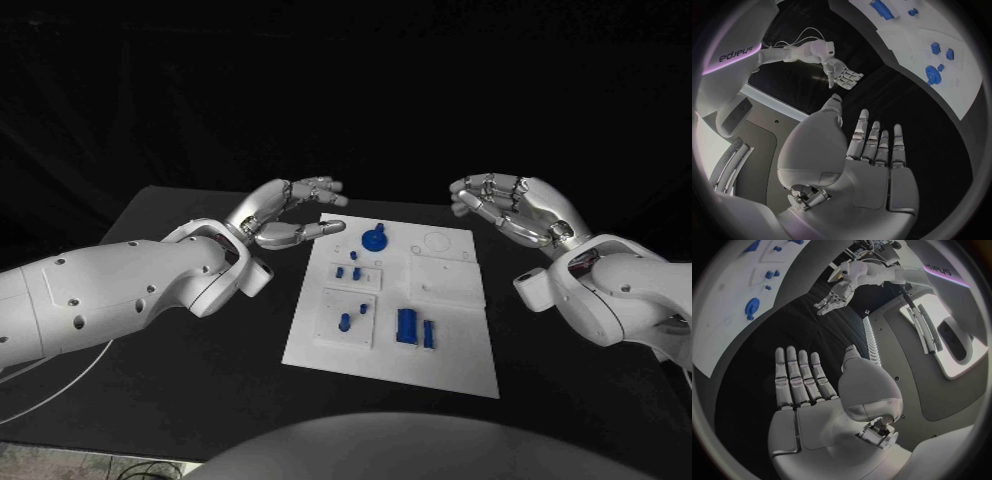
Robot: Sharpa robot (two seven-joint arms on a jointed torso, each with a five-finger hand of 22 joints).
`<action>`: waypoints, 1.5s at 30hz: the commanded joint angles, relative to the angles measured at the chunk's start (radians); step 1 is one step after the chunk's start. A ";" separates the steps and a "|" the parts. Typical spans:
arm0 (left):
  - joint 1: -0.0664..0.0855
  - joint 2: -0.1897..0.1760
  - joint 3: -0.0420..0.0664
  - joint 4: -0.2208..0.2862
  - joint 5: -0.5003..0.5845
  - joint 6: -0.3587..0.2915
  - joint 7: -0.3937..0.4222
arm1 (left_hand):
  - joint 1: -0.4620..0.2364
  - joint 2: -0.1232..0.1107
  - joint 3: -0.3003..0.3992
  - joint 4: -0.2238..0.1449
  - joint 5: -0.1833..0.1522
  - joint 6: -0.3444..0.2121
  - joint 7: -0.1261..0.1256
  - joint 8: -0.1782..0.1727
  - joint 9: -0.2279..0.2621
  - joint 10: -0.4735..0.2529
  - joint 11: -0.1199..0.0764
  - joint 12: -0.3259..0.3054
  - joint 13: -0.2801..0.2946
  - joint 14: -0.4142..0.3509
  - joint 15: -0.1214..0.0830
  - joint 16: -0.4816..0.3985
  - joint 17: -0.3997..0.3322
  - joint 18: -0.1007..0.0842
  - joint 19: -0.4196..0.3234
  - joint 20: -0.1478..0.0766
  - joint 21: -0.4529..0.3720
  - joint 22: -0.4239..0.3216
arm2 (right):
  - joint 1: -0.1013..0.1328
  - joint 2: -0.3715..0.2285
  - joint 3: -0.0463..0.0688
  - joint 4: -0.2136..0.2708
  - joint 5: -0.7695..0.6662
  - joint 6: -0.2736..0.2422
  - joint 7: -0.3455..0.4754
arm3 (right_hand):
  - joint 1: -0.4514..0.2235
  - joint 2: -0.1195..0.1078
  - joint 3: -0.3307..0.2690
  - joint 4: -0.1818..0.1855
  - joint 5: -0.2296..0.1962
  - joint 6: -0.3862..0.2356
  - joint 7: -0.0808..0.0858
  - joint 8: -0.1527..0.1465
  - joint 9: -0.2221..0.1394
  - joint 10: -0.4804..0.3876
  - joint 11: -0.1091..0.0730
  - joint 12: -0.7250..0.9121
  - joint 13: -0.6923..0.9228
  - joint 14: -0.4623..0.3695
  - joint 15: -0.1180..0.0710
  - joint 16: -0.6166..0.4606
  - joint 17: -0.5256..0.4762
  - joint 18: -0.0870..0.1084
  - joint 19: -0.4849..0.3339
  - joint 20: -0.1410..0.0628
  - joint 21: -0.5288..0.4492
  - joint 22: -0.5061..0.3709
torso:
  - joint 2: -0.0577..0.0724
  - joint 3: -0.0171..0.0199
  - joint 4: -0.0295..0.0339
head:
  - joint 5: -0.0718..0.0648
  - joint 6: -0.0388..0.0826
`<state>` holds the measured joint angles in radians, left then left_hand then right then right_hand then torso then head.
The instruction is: Assemble the parts on the task board
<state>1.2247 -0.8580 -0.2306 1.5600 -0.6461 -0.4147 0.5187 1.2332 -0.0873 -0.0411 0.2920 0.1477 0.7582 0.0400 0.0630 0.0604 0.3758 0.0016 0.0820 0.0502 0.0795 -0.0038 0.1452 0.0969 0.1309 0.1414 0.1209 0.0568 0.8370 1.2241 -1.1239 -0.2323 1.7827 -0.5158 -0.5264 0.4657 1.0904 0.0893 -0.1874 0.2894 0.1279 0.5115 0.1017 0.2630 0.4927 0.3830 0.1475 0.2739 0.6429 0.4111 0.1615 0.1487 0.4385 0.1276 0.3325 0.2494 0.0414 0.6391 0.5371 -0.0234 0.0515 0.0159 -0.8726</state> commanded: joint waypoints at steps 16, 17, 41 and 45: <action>-0.015 0.015 0.001 -0.008 0.098 -0.003 0.071 | -0.467 -0.112 -0.141 -0.089 -0.148 -0.557 -0.149 -0.063 -0.060 -0.376 -0.144 -0.082 -0.050 -0.079 0.004 -0.145 -0.097 -0.131 -0.141 0.032 -0.057 -0.764 | -0.047 0.025 0.002 -0.043 0.158 0.185 0.086 | -0.511 -0.089 0.096 -0.143 -0.128 -0.512 -0.217 -0.263 -0.493 -0.383 -0.218 -0.274 -0.643 -0.411 -0.161 -0.149 -0.439 -0.128 -0.333 -0.114 -0.041 -0.639 | 0.005 0.0031 0.0034 | -0.019 0.003; -0.017 0.016 0.004 -0.008 0.104 -0.007 0.070 | -0.487 -0.108 -0.136 -0.094 -0.148 -0.562 -0.146 -0.063 -0.060 -0.376 -0.142 -0.082 -0.050 -0.079 0.004 -0.145 -0.097 -0.131 -0.141 0.027 -0.057 -0.766 | -0.049 0.030 0.005 -0.046 0.163 0.179 0.086 | -0.610 -0.089 0.111 -0.168 -0.128 -0.512 -0.198 -0.263 -0.493 -0.383 -0.148 -0.274 -0.643 -0.411 -0.161 -0.149 -0.439 -0.128 -0.333 -0.137 -0.041 -0.639 | 0.005 0.0033 0.0028 | -0.019 0.006; -0.170 0.076 0.223 0.009 0.629 -0.344 0.003 | -0.962 0.087 0.041 -0.218 -0.148 -0.685 -0.040 -0.063 -0.060 -0.376 -0.002 -0.082 -0.050 -0.079 0.004 -0.145 -0.097 -0.131 -0.141 -0.121 -0.057 -0.837 | -0.174 0.344 0.232 -0.213 0.516 -0.243 0.054 | -1.090 -0.089 0.187 -0.289 -0.128 -0.512 -0.102 -0.263 -0.493 -0.383 -0.148 -0.274 -0.643 -0.411 -0.161 -0.149 -0.439 -0.128 -0.333 -0.249 -0.041 -0.639 | 0.007 0.0228 -0.0500 | -0.016 0.265; -0.175 0.078 0.231 0.010 0.646 -0.355 0.001 | -0.999 0.087 0.041 -0.292 -0.148 -0.758 -0.040 -0.063 -0.060 -0.376 -0.002 -0.082 -0.050 -0.079 0.004 -0.145 -0.097 -0.131 -0.141 -0.121 -0.057 -0.837 | -0.174 0.344 0.232 -0.213 0.516 -0.244 0.054 | -1.090 -0.089 0.187 -0.289 -0.128 -0.512 -0.102 -0.263 -0.493 -0.383 -0.148 -0.274 -0.643 -0.411 -0.161 -0.149 -0.439 -0.128 -0.333 -0.249 -0.041 -0.639 | 0.007 0.0234 -0.0515 | -0.016 0.273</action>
<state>1.0503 -0.7824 -0.0016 1.5668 -0.0704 -0.7163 0.5275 0.3127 -0.0467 -0.0271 0.0642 0.0050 0.0609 -0.0040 0.0068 0.0012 0.0003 -0.0197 0.0037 0.0012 0.0028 -0.0072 0.0035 0.0013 0.0069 0.0001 0.0208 0.0058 0.0021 1.0503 -0.7808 -0.0008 1.5699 -0.0304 -0.7320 0.5198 0.0067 0.0011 0.0003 0.0040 0.0034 0.0000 -0.0037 0.0034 0.0011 0.0001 -0.0053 0.0035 0.0015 0.0000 0.0050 0.0028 0.0014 0.0060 -0.0002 0.0052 0.0038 0.0017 0.5440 -0.0012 0.0038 -0.0001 -0.6072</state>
